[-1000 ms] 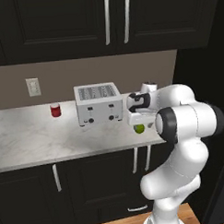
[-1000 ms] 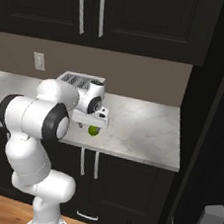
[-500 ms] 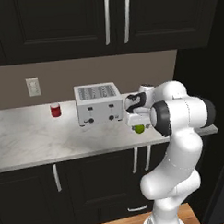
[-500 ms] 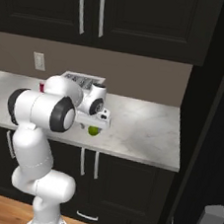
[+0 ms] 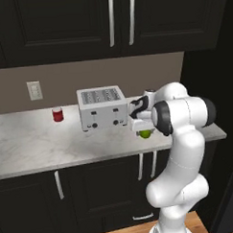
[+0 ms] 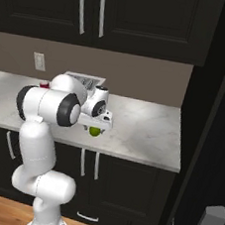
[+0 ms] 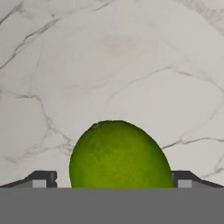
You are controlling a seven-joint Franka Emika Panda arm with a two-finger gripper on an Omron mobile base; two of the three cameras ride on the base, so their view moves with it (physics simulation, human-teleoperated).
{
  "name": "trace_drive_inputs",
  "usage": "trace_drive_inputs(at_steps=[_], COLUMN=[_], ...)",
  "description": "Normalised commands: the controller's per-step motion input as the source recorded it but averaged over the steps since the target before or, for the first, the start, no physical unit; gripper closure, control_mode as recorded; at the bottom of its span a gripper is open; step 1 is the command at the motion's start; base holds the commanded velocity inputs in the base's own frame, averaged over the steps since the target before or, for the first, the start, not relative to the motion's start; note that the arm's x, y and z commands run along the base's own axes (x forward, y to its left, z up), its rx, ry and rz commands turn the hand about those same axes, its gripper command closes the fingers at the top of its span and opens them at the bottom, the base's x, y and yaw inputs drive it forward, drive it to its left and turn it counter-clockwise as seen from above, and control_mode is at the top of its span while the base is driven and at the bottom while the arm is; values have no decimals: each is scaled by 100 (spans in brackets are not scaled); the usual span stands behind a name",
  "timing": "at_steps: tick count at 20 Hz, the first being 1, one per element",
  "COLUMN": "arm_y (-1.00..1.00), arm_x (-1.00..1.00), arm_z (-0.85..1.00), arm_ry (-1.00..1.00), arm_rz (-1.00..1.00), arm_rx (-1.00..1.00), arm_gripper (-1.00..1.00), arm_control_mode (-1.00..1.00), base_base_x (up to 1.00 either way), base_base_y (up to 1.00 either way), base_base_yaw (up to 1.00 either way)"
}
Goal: Place the potato and lime inside the fridge drawer. Close the drawer after placing the vegetables.
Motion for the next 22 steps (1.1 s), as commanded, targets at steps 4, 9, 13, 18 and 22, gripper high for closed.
trace_drive_inputs(at_steps=[4, 9, 13, 18, 22], arm_y=[-6, 0, 0, 0, 0], arm_x=[0, -34, -38, -19, -9], arm_z=[-16, -19, -15, -9, 3], arm_ry=[-1, -5, -7, -3, -6], arm_rz=[5, 3, 4, 4, 2], arm_rx=[0, 0, 0, 0, 0], arm_gripper=[-100, -100, -100, 100, 100], arm_control_mode=[-100, -100, -100, -100, -100], base_base_x=[0, 0, 0, 0, 0], base_base_y=[0, 0, 0, 0, 0], base_base_yaw=[0, 0, 0, 0, 0])
